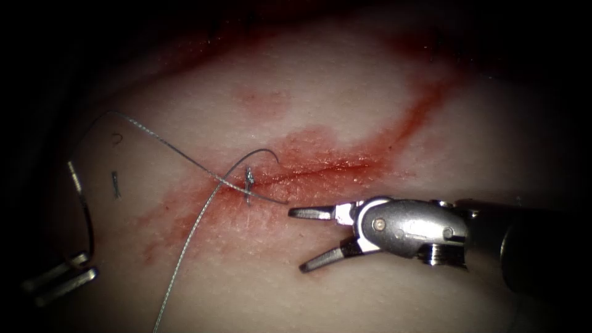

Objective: Wound Closure

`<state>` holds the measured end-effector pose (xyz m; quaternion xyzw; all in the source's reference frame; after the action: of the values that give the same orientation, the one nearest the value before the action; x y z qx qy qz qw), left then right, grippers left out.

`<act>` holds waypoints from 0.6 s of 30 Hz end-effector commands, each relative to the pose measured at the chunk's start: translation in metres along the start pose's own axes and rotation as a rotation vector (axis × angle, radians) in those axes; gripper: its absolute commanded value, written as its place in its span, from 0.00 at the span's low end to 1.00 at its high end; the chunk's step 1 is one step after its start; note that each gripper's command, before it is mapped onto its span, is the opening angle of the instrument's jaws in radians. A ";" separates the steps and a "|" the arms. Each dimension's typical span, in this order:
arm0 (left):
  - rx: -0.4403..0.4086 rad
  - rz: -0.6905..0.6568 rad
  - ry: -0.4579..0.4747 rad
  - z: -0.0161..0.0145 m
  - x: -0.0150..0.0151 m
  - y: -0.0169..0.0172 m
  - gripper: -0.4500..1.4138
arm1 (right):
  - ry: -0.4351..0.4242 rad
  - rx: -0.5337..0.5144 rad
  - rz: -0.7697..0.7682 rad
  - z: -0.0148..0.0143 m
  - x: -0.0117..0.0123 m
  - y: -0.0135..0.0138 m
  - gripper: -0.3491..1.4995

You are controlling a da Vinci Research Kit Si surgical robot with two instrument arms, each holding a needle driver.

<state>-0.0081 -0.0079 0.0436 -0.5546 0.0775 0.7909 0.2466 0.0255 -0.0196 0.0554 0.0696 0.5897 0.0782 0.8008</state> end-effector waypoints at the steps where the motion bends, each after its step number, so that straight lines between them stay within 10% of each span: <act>1: -0.008 0.001 0.005 0.0009 -0.0008 0.0007 0.00 | -0.010 -0.018 -0.014 0.0023 -0.0027 0.0010 0.66; 8: -0.009 0.003 0.008 0.0014 -0.0010 0.0008 0.00 | -0.055 -0.035 -0.008 0.0049 -0.0073 0.0023 0.63; 12: -0.011 0.003 0.010 0.0014 -0.0010 0.0007 0.00 | -0.064 -0.007 0.019 0.0049 -0.0084 0.0016 0.00; 18: -0.010 0.002 0.031 0.0019 -0.0016 0.0002 0.00 | -0.078 0.043 0.032 0.0036 -0.0080 0.0004 0.00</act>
<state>-0.0088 -0.0074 0.0453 -0.5684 0.0801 0.7824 0.2416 0.0259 -0.0206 0.0633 0.0997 0.5571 0.0746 0.8210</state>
